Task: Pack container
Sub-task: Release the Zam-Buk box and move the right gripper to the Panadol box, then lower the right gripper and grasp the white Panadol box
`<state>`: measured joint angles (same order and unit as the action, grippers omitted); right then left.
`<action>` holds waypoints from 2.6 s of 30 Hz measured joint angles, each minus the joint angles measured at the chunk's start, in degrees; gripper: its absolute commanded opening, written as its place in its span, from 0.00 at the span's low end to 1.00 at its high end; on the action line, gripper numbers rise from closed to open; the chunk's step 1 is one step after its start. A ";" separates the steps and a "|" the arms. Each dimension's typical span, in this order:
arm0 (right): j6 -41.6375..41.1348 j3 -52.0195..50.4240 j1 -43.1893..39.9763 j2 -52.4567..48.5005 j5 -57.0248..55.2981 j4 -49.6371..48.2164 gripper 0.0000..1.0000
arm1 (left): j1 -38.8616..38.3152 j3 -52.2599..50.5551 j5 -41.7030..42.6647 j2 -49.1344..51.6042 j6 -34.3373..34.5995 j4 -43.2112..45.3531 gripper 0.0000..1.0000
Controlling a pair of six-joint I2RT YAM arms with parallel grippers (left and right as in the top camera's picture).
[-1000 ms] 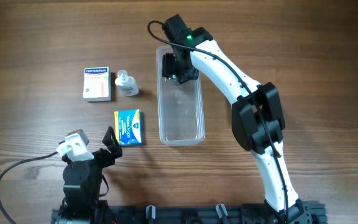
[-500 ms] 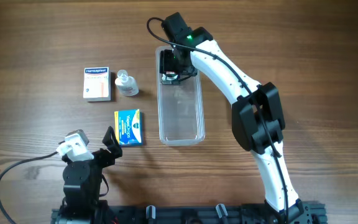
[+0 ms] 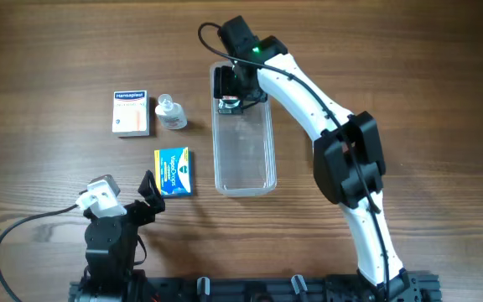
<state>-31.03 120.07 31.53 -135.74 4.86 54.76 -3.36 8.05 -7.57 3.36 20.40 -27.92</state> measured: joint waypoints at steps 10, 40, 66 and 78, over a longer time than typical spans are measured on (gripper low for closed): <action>3.28 0.00 0.00 11.54 -0.22 -0.79 0.90 | 0.00 0.00 0.00 0.00 0.02 0.00 1.00; -1.33 -12.02 -4.72 30.64 -17.05 34.47 1.00 | 0.00 0.00 0.00 0.00 0.02 0.00 1.00; 2.62 -57.11 -21.44 51.91 -3.91 2.32 0.99 | 0.00 0.00 0.00 0.00 0.02 0.00 1.00; 13.92 -57.11 -23.82 42.23 -3.85 -2.32 0.99 | 0.00 0.00 0.00 0.00 0.02 0.00 1.00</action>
<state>-17.10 62.96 7.70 -93.51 1.02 52.45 -3.36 8.05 -7.57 3.36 20.43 -27.92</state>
